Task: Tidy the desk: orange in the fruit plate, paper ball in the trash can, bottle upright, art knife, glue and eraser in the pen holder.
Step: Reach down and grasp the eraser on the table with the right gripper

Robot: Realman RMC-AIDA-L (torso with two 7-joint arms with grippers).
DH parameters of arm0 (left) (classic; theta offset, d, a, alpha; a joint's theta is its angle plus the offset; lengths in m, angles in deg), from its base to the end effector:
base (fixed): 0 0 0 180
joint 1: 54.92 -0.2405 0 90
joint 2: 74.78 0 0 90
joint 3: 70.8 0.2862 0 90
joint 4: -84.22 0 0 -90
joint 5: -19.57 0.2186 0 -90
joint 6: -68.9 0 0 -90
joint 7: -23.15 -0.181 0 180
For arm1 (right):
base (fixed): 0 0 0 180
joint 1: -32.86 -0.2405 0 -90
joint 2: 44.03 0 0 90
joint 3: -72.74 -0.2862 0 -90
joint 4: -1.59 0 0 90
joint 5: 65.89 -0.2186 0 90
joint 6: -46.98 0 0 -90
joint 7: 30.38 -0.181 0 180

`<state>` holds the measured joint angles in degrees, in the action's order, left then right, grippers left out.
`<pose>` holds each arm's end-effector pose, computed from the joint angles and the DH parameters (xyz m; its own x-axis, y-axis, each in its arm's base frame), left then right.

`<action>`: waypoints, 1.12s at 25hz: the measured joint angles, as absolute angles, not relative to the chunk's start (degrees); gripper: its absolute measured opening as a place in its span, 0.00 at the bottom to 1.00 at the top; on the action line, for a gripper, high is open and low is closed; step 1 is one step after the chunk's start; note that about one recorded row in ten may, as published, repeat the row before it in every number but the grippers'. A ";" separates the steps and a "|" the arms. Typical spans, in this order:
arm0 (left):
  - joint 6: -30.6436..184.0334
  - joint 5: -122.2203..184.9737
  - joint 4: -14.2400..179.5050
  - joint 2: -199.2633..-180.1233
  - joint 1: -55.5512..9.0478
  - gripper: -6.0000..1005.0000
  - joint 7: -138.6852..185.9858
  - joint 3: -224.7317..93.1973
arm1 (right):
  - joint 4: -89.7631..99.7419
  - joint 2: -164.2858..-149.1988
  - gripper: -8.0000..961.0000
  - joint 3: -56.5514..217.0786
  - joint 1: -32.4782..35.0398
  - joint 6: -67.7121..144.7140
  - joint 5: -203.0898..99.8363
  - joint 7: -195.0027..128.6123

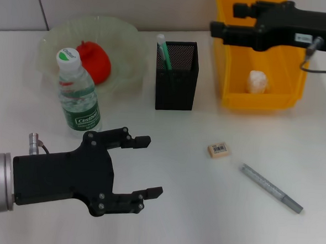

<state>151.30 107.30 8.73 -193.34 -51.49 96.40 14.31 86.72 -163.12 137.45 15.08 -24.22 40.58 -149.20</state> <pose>-0.2075 0.2639 -0.0613 0.8755 -0.0888 0.4749 0.0159 -0.9771 -0.2121 0.1865 0.3916 0.0380 0.7970 -0.2920 -0.5287 -0.5370 -0.7433 -0.3989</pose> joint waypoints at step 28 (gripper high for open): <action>151.34 107.37 8.73 -193.25 -51.14 0.78 96.10 14.70 | 113.44 -163.30 0.75 139.54 11.82 -52.18 72.63 -173.92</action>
<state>151.34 107.37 8.73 -193.25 -51.14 96.10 14.70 113.44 -163.30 139.54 11.82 -52.18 72.63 -173.92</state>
